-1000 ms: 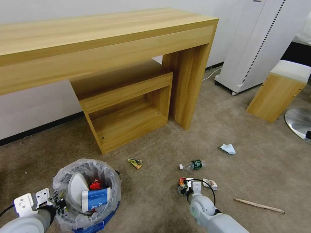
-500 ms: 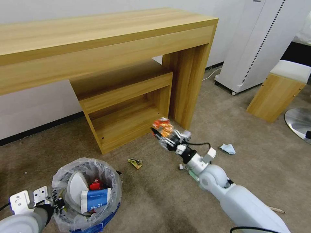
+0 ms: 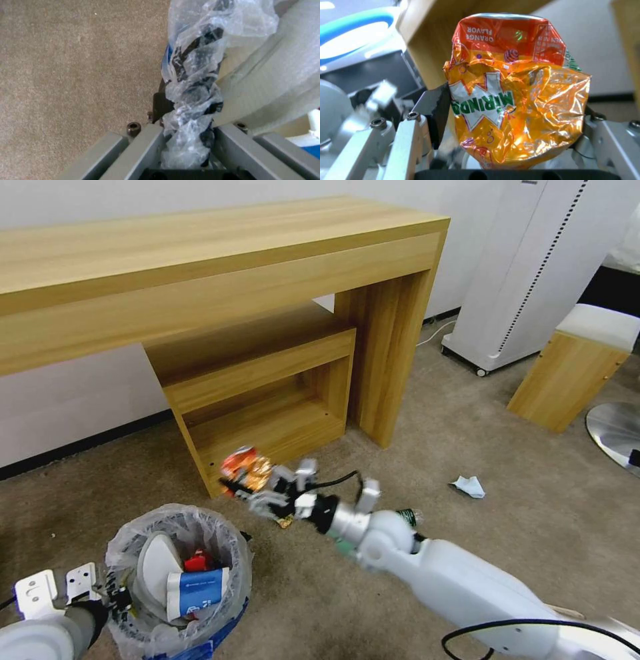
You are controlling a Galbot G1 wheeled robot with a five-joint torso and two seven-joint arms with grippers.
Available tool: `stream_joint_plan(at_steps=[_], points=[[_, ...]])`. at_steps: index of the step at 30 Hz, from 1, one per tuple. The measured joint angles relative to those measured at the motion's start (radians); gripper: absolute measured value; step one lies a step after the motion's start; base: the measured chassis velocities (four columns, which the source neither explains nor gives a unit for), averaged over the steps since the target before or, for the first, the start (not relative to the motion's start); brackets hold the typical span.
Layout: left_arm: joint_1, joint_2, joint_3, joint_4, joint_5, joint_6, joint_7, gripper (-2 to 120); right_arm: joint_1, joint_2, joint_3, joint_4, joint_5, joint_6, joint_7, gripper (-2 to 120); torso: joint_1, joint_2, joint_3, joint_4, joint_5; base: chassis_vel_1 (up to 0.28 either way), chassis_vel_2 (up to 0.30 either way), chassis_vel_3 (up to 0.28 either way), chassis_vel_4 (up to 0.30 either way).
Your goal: Pick up the trash bin and place the garbage on the floor into it.
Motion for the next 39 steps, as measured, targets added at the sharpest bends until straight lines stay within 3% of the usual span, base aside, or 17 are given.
stream_joint_plan(at_steps=[7,14,17,20,31,34,39], points=[[0.003,-0.019,0.003,0.000,0.012,0.000,0.000,0,0.018,0.049,-0.098,-0.033,-0.028,-0.013,0.038,60,0.000,0.000,0.000,0.0001,0.0002,0.000,0.000,0.000,0.000],[-0.001,-0.029,0.007,0.000,0.017,-0.001,0.000,0,0.028,0.058,-0.117,-0.021,-0.039,-0.023,0.109,80,0.000,0.000,0.000,-0.0002,0.0002,0.000,0.000,0.000,0.000],[0.000,-0.030,0.005,0.000,0.018,-0.001,0.001,0,0.033,0.063,-0.111,-0.011,-0.034,-0.025,0.113,95,0.000,0.000,0.000,-0.0001,0.0002,0.000,0.000,0.000,0.000],[0.001,-0.029,0.005,0.000,0.019,-0.001,0.001,0,0.033,0.064,-0.108,-0.007,-0.034,-0.026,0.113,100,0.000,0.000,0.000,-0.0001,0.0003,0.000,0.000,0.000,0.000],[0.001,-0.045,0.010,0.001,0.033,-0.001,0.002,0,0.013,0.068,-0.103,-0.013,-0.054,-0.027,0.125,100,0.000,0.000,0.000,0.0000,0.0003,0.000,0.000,0.000,0.000],[0.003,-0.046,0.009,0.001,0.034,-0.001,0.004,0,0.004,0.073,-0.066,-0.007,-0.067,-0.025,0.134,100,0.000,0.000,0.000,-0.0001,0.0003,0.000,0.000,0.000,0.000],[0.004,-0.035,0.001,0.001,0.027,-0.001,0.004,0,-0.016,0.088,0.119,-0.017,-0.113,-0.020,0.216,100,0.000,0.000,0.000,0.0004,0.0005,0.000,0.000,0.000,0.000]])
